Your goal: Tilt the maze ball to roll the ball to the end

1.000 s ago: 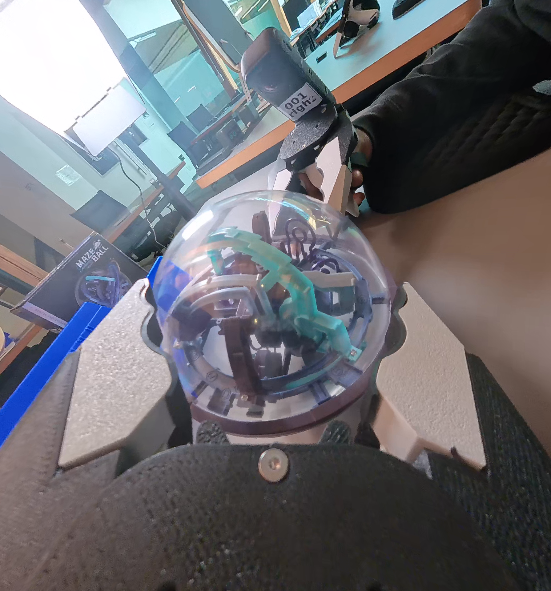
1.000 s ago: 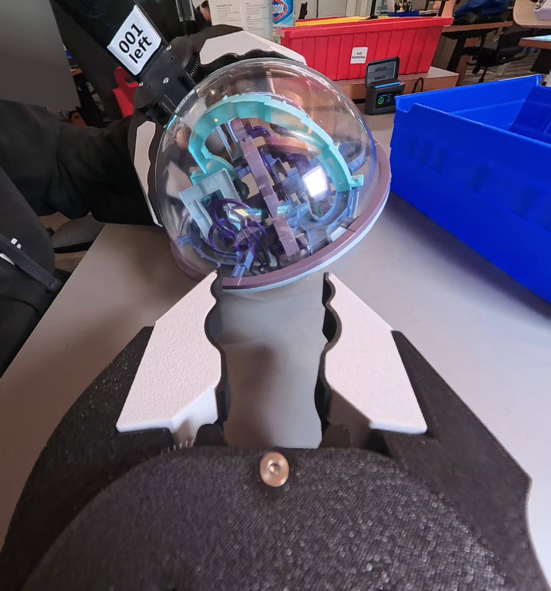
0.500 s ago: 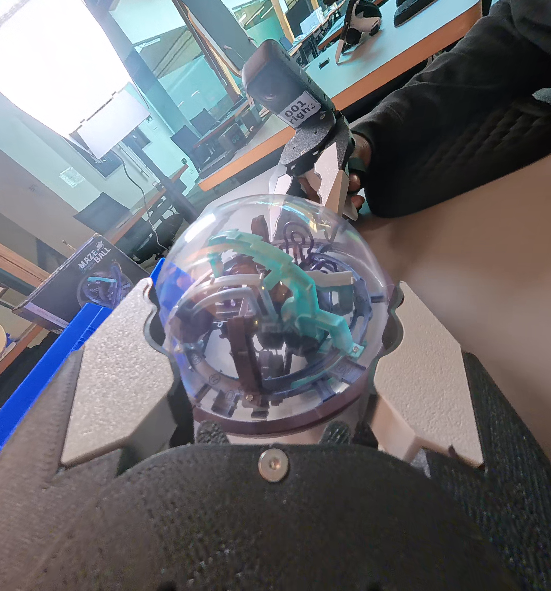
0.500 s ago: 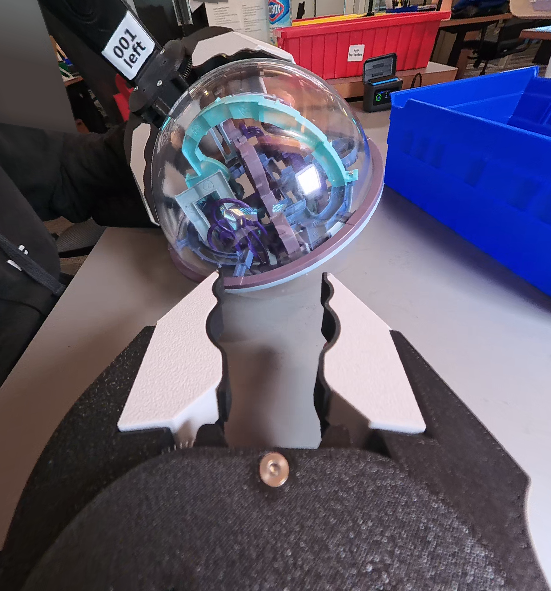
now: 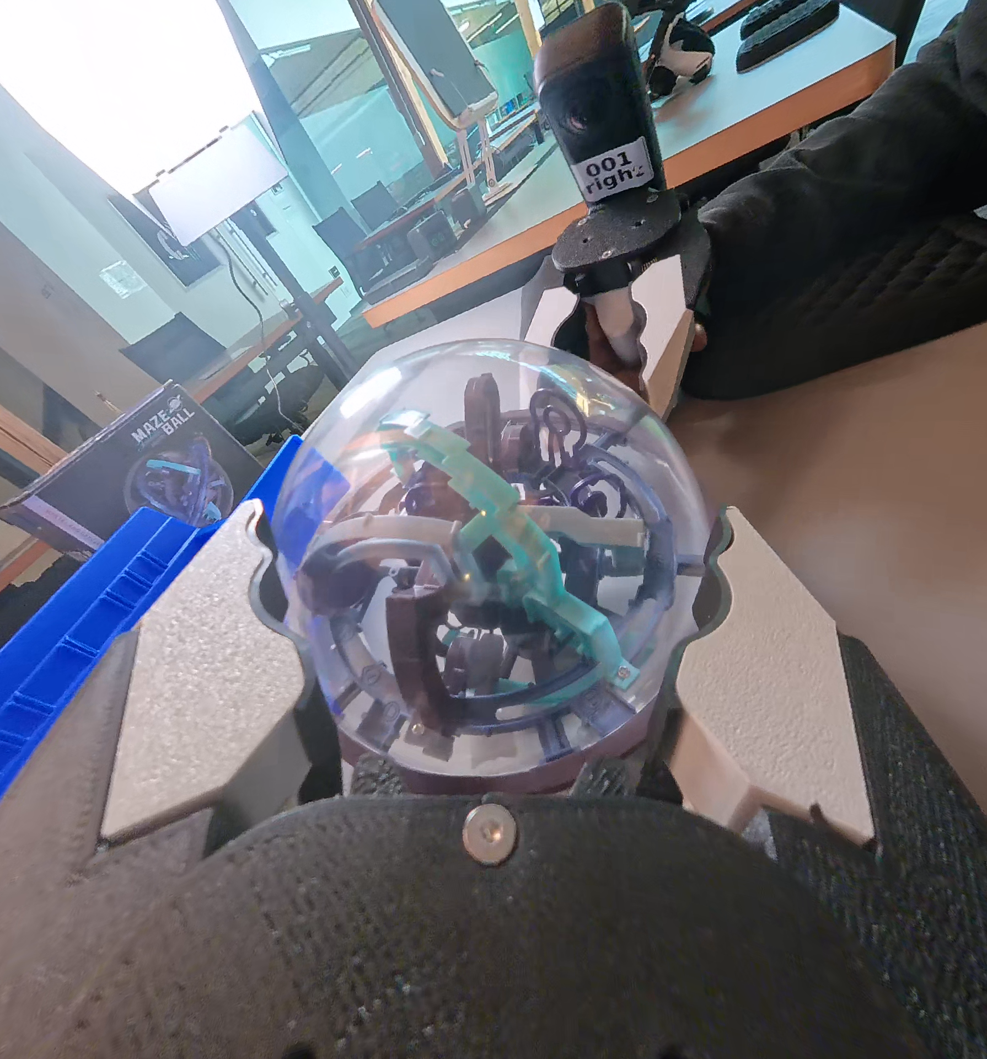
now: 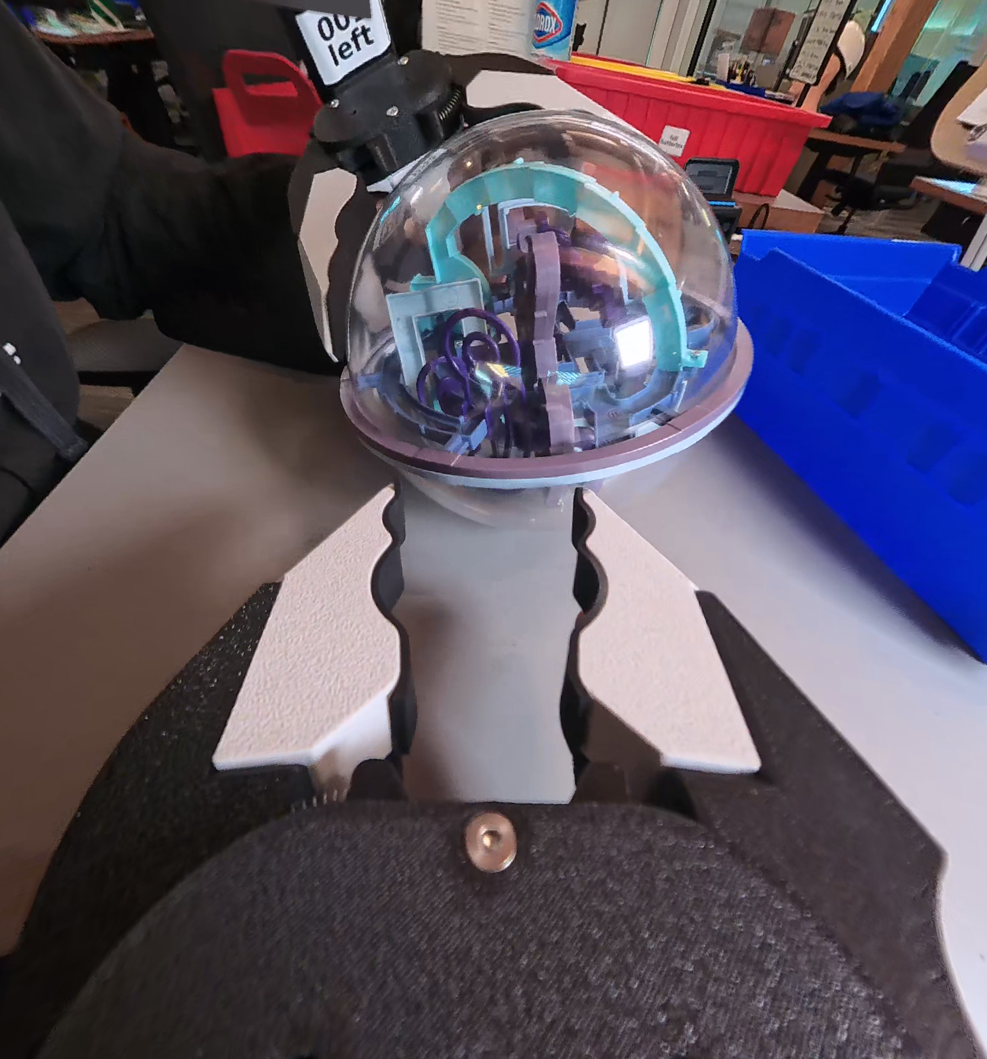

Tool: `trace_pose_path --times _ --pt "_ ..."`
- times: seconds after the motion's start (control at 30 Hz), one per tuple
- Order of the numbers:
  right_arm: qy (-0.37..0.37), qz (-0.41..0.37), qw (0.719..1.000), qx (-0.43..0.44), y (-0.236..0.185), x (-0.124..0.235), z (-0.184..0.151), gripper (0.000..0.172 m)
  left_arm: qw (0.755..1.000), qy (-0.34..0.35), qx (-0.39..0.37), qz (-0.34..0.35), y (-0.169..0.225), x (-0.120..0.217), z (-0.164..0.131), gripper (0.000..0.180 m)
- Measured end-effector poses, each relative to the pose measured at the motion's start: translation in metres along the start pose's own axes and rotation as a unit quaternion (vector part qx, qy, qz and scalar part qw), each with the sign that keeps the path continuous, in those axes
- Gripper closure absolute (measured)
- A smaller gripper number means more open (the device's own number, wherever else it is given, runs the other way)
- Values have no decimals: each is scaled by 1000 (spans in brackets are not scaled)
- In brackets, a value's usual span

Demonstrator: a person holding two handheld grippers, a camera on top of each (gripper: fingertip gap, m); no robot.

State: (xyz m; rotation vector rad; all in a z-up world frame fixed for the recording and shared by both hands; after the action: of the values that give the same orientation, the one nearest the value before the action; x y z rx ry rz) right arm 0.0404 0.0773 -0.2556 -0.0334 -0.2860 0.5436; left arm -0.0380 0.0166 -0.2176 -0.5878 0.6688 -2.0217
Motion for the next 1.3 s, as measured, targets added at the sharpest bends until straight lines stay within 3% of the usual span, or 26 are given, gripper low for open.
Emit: trace_pose_path --times 0.13,0.3,0.47,0.67,0.93,1.3 --pt "-8 -15 1000 17 3 0 -3 112 1000 -2 -10 1 1 -1 1 37" --pt "-13 -74 994 83 15 -3 -4 67 1000 -2 -17 -3 4 -2 2 37" --pt "-44 -135 969 205 22 -11 -8 51 1000 0 -21 -12 8 -4 2 36" --pt "-40 -146 961 232 22 -13 -7 63 998 -23 -43 -27 15 -8 -5 31" --pt "-37 -153 957 242 19 -11 -6 65 998 -31 -52 -24 16 -9 -8 30" --pt "-47 -195 927 318 19 -6 -6 71 996 -27 -86 -21 19 -10 -6 30"
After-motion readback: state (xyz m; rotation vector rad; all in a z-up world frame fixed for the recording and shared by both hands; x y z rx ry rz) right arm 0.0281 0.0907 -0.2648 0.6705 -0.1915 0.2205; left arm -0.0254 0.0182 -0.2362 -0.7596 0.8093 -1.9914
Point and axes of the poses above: each gripper's, where its closed fingertips meet, x back along the fingers, z out of its top, y = z × x across the jaws, the point moved 2 cm from there along x, back along the fingers, and after that the axes turned 14 degrees about -x, right-handed, at the moved point
